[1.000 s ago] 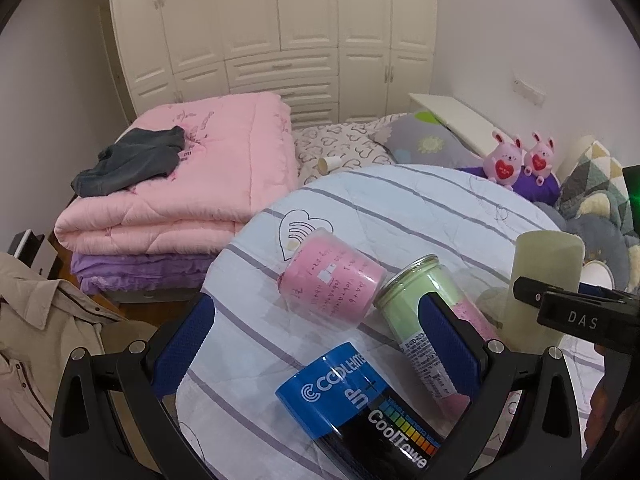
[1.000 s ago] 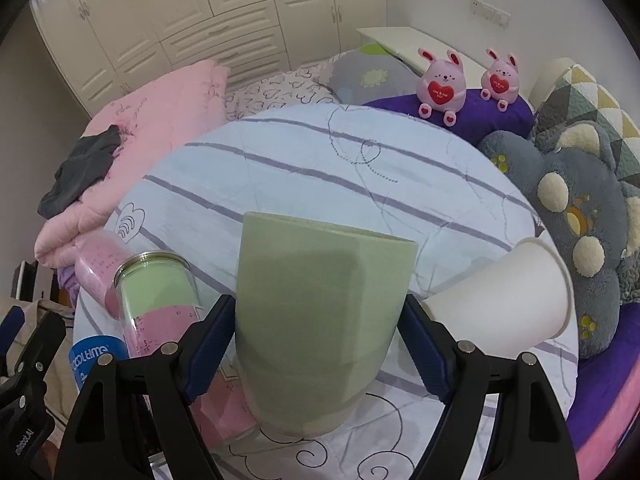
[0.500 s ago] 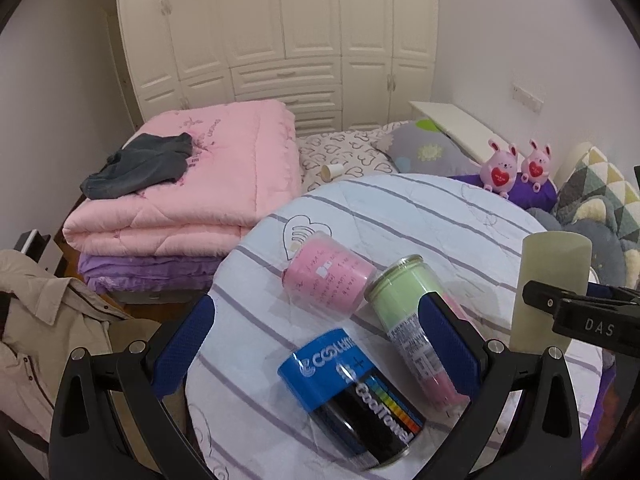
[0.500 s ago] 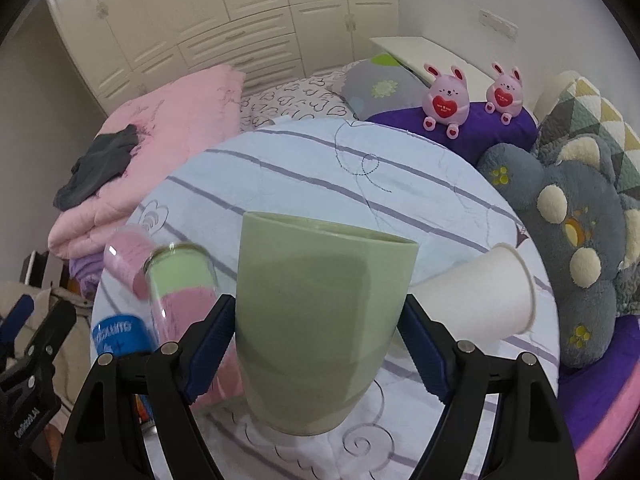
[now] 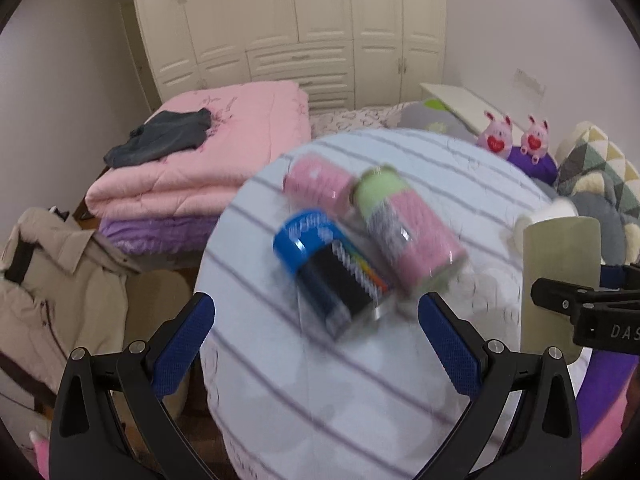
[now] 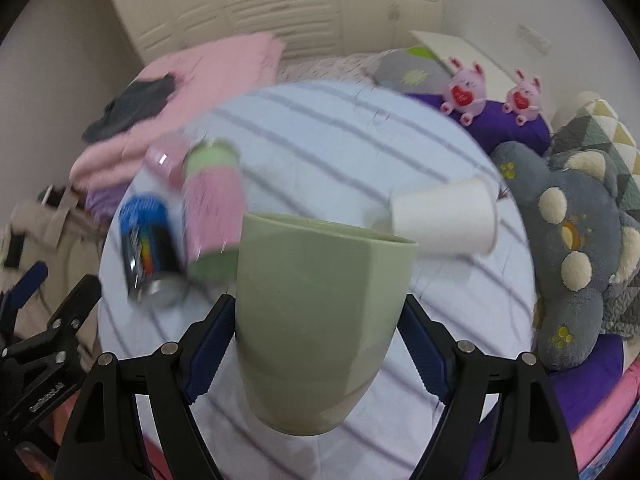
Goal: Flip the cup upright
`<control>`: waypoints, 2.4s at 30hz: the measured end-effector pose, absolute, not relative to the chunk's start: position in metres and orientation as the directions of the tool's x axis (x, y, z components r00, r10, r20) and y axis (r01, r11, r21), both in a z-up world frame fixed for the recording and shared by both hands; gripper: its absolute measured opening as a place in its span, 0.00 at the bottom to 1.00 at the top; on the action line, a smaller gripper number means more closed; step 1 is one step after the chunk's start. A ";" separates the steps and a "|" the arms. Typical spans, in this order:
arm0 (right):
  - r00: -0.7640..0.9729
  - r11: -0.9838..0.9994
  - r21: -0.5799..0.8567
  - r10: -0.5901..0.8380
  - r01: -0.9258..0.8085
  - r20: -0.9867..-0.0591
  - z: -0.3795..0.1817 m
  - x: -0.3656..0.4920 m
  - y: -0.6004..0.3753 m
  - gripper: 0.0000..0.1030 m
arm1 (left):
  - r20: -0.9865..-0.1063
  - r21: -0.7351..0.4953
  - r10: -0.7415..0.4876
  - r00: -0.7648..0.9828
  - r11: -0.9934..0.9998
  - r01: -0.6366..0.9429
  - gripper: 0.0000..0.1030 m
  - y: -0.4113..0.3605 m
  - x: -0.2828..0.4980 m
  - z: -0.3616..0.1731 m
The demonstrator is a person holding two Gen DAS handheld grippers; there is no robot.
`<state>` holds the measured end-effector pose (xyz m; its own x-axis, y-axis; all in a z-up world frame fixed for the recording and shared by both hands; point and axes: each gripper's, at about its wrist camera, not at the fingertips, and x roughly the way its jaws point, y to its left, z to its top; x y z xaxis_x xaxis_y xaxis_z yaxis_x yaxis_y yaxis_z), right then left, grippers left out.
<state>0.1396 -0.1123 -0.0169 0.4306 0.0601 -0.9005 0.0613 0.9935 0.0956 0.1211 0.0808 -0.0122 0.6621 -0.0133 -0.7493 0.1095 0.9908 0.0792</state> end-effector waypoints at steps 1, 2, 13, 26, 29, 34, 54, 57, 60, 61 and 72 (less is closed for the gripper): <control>0.417 0.994 0.097 0.072 0.040 -0.906 -0.020 0.135 -0.110 0.79 | -0.756 0.083 -0.008 0.655 0.991 0.109 1.00 0.080 0.116 -0.015; 0.407 0.995 0.095 0.075 0.029 -0.910 -0.023 0.131 -0.107 0.79 | -0.763 0.087 -0.001 0.647 0.991 0.104 1.00 0.080 0.110 -0.019; 0.300 0.996 0.042 0.066 -0.083 -0.952 -0.060 0.106 -0.085 0.80 | -0.806 0.090 0.035 0.591 0.994 0.064 1.00 0.084 0.076 -0.048; 0.312 0.996 0.017 0.044 -0.089 -0.949 -0.046 0.098 -0.080 0.82 | -0.803 0.069 0.019 0.595 0.996 0.062 1.00 0.088 0.071 -0.039; 0.320 0.995 0.032 0.059 -0.091 -0.946 -0.043 0.099 -0.084 0.82 | -0.802 0.068 0.017 0.598 0.996 0.064 1.00 0.086 0.070 -0.037; 0.335 0.994 0.033 0.065 -0.100 -0.940 -0.037 0.096 -0.086 0.82 | -0.810 0.055 0.008 0.586 0.997 0.061 1.00 0.081 0.067 -0.037; 0.414 0.998 0.062 0.051 0.013 -0.909 -0.024 0.086 -0.182 0.82 | -0.834 0.008 -0.068 0.547 0.991 0.136 1.00 -0.015 0.067 -0.023; 0.409 0.997 0.070 0.046 0.042 -0.911 -0.028 0.089 -0.201 0.82 | -0.844 0.025 -0.046 0.534 0.992 0.124 1.00 -0.031 0.076 -0.025; 0.401 0.995 0.077 0.045 0.065 -0.915 -0.033 0.094 -0.218 0.82 | -0.868 -0.007 -0.062 0.493 0.994 0.113 1.00 -0.042 0.089 -0.032; 0.402 0.995 0.075 0.040 0.072 -0.915 -0.034 0.095 -0.222 0.82 | -0.872 -0.008 -0.061 0.485 0.994 0.109 1.00 -0.044 0.090 -0.034; 0.353 0.992 0.100 0.067 0.077 -0.933 -0.059 0.113 -0.249 0.82 | -0.922 -0.010 -0.037 0.385 0.997 0.072 1.00 -0.072 0.117 -0.054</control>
